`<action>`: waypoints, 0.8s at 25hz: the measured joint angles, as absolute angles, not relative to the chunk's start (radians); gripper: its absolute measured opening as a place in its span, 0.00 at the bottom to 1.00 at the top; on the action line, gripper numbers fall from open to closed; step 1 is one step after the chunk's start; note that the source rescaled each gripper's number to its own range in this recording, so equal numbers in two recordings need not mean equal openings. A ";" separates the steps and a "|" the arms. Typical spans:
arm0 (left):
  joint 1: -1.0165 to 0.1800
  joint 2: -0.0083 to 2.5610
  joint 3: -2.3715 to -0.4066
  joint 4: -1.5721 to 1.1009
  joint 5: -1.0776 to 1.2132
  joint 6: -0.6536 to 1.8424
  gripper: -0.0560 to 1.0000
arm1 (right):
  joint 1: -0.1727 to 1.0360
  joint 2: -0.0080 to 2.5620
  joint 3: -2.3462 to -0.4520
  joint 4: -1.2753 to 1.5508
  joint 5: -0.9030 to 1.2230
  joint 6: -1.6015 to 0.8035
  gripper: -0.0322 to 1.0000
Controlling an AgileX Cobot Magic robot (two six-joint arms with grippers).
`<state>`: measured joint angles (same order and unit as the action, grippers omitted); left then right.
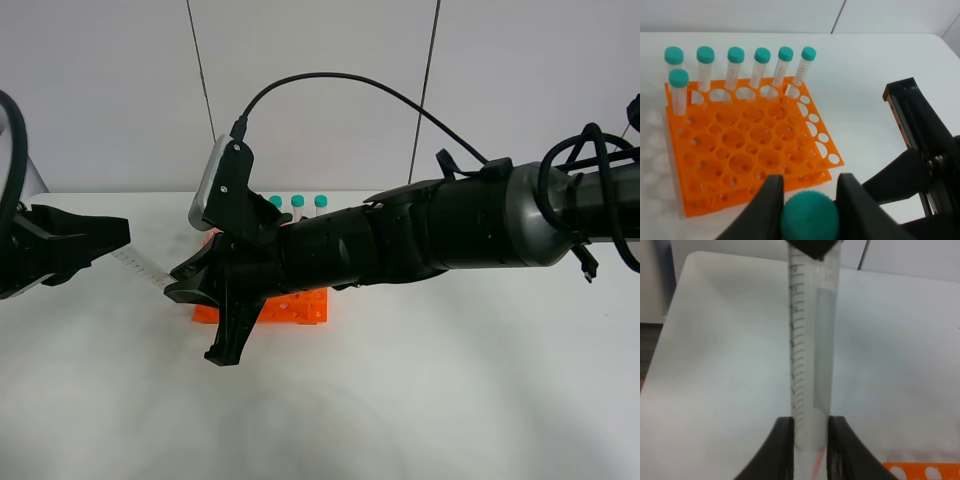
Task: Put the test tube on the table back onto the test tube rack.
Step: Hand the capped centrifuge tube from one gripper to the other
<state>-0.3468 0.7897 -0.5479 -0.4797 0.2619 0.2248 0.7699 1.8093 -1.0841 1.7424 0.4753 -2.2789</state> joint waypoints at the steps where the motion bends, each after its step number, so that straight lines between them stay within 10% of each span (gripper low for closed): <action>1: -0.347 0.790 -0.548 -0.481 0.262 0.227 0.07 | 0.770 1.809 -1.084 1.742 0.476 -2.279 0.31; 11: -0.347 0.790 -0.548 -0.486 0.254 0.231 0.07 | 0.770 1.810 -1.084 1.742 0.519 -2.257 0.30; 15: -0.347 0.791 -0.548 -0.484 0.257 0.232 0.07 | 0.777 1.809 -1.084 1.741 0.613 -2.247 0.03; 20: -0.347 0.790 -0.548 -0.484 0.257 0.232 0.07 | 0.818 1.809 -1.084 1.743 0.619 -2.241 0.03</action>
<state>-0.3468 0.7901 -0.5479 -0.4844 0.2569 0.2325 0.8185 1.8090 -1.0841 1.7426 0.6189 -2.2414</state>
